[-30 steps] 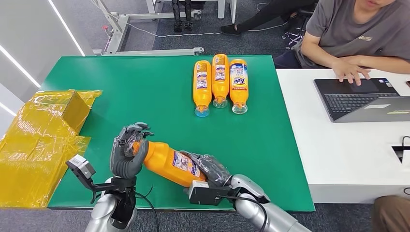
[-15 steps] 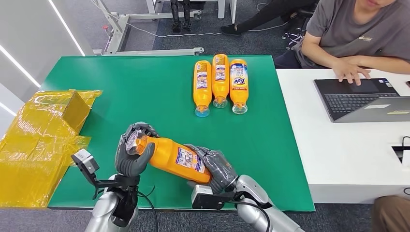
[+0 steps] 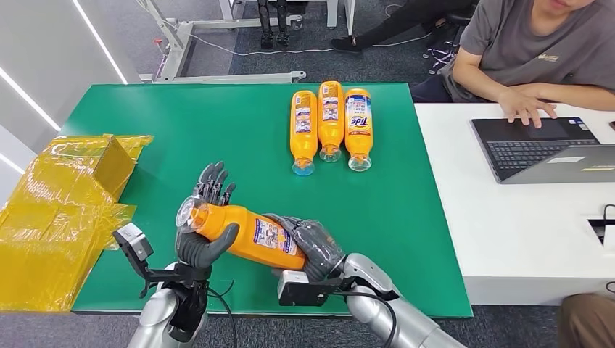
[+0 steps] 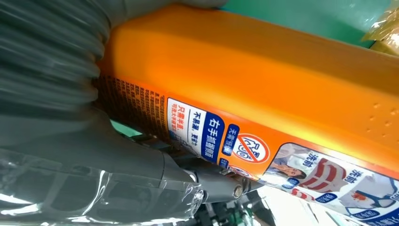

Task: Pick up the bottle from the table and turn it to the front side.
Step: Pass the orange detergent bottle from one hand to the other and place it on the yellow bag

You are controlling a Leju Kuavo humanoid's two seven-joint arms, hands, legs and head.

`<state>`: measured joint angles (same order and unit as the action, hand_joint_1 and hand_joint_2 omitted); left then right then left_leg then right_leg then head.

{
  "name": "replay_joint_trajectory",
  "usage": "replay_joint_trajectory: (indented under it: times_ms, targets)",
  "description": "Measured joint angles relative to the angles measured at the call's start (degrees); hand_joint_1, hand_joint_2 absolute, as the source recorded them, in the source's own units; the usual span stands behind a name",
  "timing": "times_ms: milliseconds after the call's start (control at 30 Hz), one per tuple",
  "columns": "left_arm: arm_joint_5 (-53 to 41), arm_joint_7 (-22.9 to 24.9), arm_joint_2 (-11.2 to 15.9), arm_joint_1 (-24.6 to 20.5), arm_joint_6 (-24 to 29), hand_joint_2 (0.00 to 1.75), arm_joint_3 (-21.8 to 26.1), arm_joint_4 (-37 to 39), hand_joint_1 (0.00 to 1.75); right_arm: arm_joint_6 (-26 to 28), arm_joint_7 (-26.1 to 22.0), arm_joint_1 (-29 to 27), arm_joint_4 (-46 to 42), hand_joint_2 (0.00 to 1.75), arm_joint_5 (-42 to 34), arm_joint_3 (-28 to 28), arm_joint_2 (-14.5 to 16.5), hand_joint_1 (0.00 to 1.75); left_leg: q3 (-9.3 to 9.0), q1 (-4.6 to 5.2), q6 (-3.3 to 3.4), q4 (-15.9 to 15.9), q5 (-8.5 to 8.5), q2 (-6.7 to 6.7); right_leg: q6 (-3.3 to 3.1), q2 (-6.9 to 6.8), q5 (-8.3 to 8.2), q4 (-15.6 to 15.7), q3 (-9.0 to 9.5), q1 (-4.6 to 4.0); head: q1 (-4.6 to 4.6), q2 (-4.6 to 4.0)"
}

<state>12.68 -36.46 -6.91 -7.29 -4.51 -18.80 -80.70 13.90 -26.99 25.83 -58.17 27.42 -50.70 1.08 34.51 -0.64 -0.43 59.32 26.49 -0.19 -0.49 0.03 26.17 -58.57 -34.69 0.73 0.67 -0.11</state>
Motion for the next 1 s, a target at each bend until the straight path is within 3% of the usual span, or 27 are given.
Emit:
replay_joint_trajectory:
  times_ms: [567, 600, 700, 733, 900, 1000]
  targets:
    - [-1.26, 0.00, -0.23, 1.43, -1.18, 1.75, 0.00, -0.13, 1.75, 0.91, 1.45, -0.53, 1.14, 1.75, 2.86, -0.08, 0.49, 1.75, 0.00, 0.00, 0.00, 0.00, 0.00, 0.00, 0.00, 0.00, 0.00, 0.00, 0.00, 0.00, 0.00, 0.00]
    - [-1.28, 0.00, -0.33, 1.43, -1.23, 1.75, -0.01, -0.13, 1.75, 1.62, 1.60, -0.59, 1.10, 1.75, 3.44, -0.08, 0.49, 1.66, 0.00, 0.00, 0.00, 0.00, 0.00, 0.00, 0.00, 0.00, 0.00, 0.00, 0.00, 0.00, 0.00, 0.00]
    - [-1.48, 0.00, -0.57, 1.38, -1.46, 1.75, -0.04, -0.19, 1.75, 4.13, 2.31, -0.70, 1.08, 1.75, 4.98, -0.07, 0.55, 0.39, 0.00, 0.00, 0.00, 0.00, 0.00, 0.00, 0.00, 0.00, 0.00, 0.00, 0.00, 0.00, -0.01, 0.00]
    - [-1.58, 0.00, -0.60, 1.36, -1.56, 1.75, -0.05, -0.26, 1.75, 5.02, 2.30, -0.81, 1.08, 1.75, 4.96, -0.02, 0.60, 0.04, 0.00, 0.00, 0.00, 0.00, 0.00, 0.00, 0.00, 0.00, 0.00, 0.01, 0.00, 0.00, -0.01, 0.00]
    - [-1.60, -0.01, -0.82, 1.11, -1.51, 1.75, -0.07, -0.49, 1.75, 10.78, -0.33, -2.02, 0.37, 1.75, 1.77, 1.17, 1.08, 0.00, 0.00, 0.00, 0.00, 0.00, 0.00, -0.01, 0.00, -0.02, 0.00, 0.00, 0.00, 0.00, 0.00, 0.00]
    - [-0.75, -0.36, -1.14, 0.89, 1.91, 1.75, 0.05, -0.88, 1.75, 14.72, -2.93, -3.06, -1.10, 1.75, -1.58, 2.29, 1.35, 0.00, 0.01, 0.00, 0.00, 0.00, 0.00, -0.01, 0.00, -0.02, 0.00, 0.00, 0.01, 0.00, -0.01, 0.00]
